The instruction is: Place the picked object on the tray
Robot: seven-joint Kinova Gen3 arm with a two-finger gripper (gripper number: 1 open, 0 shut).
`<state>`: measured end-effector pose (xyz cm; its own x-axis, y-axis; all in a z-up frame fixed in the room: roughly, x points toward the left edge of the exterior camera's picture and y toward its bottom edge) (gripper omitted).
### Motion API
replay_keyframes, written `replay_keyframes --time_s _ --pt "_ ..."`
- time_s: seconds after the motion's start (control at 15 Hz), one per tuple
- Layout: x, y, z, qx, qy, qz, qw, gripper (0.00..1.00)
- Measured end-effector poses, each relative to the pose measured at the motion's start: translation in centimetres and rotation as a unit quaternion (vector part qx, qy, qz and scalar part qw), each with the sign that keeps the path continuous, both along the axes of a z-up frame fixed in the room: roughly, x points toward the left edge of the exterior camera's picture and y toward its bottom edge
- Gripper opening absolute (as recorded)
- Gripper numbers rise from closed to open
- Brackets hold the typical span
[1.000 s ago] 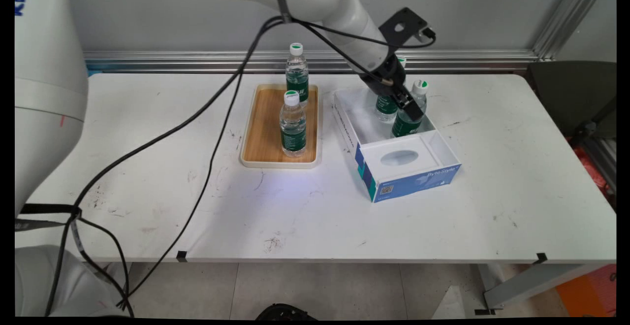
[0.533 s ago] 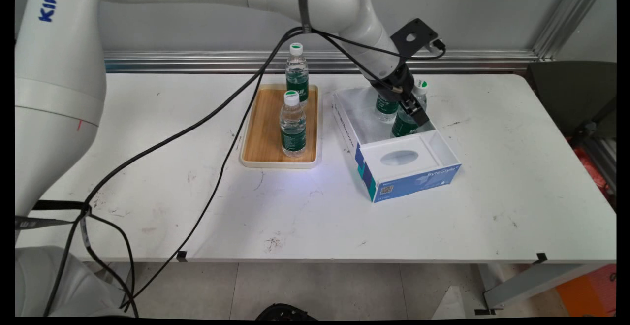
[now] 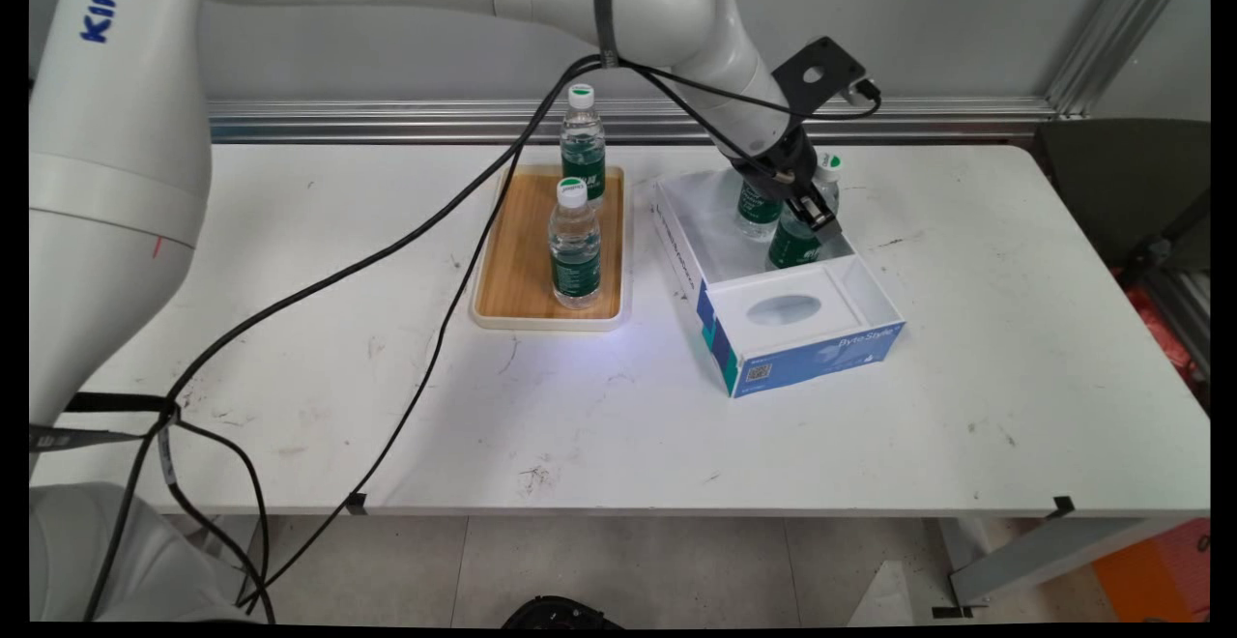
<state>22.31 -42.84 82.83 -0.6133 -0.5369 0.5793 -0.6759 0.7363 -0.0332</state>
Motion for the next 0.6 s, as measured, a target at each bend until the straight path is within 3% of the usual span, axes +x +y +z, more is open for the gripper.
replay_keyframes --time_s 0.2,0.6 --pt "0.5 0.8 1.2 -0.006 0.003 0.005 1.0000 0.00" --pt "2.5 3.1 6.8 -0.026 0.021 0.014 0.9993 0.00"
